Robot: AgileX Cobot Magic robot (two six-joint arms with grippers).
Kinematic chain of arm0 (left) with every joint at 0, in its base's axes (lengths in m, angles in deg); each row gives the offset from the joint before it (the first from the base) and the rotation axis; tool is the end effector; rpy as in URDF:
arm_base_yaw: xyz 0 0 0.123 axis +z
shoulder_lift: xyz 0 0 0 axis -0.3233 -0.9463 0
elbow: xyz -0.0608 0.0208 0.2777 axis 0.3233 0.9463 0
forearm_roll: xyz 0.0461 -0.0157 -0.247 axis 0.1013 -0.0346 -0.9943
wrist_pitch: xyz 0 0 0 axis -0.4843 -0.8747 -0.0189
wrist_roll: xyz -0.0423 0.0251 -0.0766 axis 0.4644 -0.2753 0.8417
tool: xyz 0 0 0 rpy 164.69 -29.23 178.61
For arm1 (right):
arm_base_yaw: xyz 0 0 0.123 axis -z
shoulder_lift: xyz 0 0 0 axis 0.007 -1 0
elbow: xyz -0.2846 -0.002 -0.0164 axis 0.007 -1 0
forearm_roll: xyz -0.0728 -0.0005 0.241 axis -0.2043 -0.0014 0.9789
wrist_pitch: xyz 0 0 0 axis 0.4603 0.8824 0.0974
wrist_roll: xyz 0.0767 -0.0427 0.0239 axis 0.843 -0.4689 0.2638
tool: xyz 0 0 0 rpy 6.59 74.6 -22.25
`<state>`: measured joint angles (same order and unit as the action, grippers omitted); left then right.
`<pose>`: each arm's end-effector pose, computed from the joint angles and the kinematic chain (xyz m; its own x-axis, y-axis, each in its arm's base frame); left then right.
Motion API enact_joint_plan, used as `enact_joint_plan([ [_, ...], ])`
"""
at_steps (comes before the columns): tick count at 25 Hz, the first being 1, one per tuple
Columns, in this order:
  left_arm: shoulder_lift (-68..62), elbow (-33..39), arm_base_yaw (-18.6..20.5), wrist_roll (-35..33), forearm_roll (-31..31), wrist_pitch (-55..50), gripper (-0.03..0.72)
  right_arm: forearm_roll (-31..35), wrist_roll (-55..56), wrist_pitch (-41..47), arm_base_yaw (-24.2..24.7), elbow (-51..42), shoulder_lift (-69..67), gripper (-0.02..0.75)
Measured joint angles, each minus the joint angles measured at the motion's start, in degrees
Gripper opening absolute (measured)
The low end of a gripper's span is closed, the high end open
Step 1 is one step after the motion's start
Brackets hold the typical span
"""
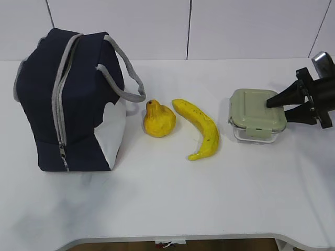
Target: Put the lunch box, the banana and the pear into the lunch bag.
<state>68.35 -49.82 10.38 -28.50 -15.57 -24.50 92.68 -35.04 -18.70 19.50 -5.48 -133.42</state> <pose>-0.0086 -0.0064 0.2815 -0.4651 0.1187 -0.8773 0.2429 0.9701 0.0025 0.4065 -0.0613 0.1563 -0.9345 0.3310 -0.1310 0.0867 0.5684 0.8181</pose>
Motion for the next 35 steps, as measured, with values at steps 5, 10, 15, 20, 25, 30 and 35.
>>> enact_joint_plan([
  [5, -4.6, -0.3, 0.0, 1.3, -2.6, 1.4, 0.239, 0.8, 0.7, 0.0, 0.0, 0.0, 4.4, 0.380],
  [10, -12.5, -3.5, 0.0, 1.5, -8.7, 13.9, 0.265, 2.7, 1.0, 0.1, -1.0, 0.0, 8.5, 0.380],
  [15, -25.2, -6.6, 0.0, 1.6, -12.3, 20.1, 0.417, 3.9, 1.4, 0.3, -5.8, 0.4, 10.8, 0.380],
  [20, -38.8, -12.3, 0.0, 1.6, -12.9, 20.9, 0.444, 3.8, 3.8, 0.8, -11.1, 5.4, 10.9, 0.380],
  [25, -52.3, -21.9, 0.0, 1.5, -13.1, 18.0, 0.446, 3.8, 5.4, 1.4, -16.6, 13.1, 10.9, 0.380],
  [30, -65.7, -32.0, 0.0, -0.7, -13.1, 12.6, 0.446, 3.8, 7.7, 2.4, -19.9, 19.3, 10.9, 0.380],
  [35, -76.2, -40.4, 0.0, -2.1, -12.4, 10.7, 0.446, 3.8, 9.1, 3.0, -22.0, 22.7, 10.9, 0.379],
])
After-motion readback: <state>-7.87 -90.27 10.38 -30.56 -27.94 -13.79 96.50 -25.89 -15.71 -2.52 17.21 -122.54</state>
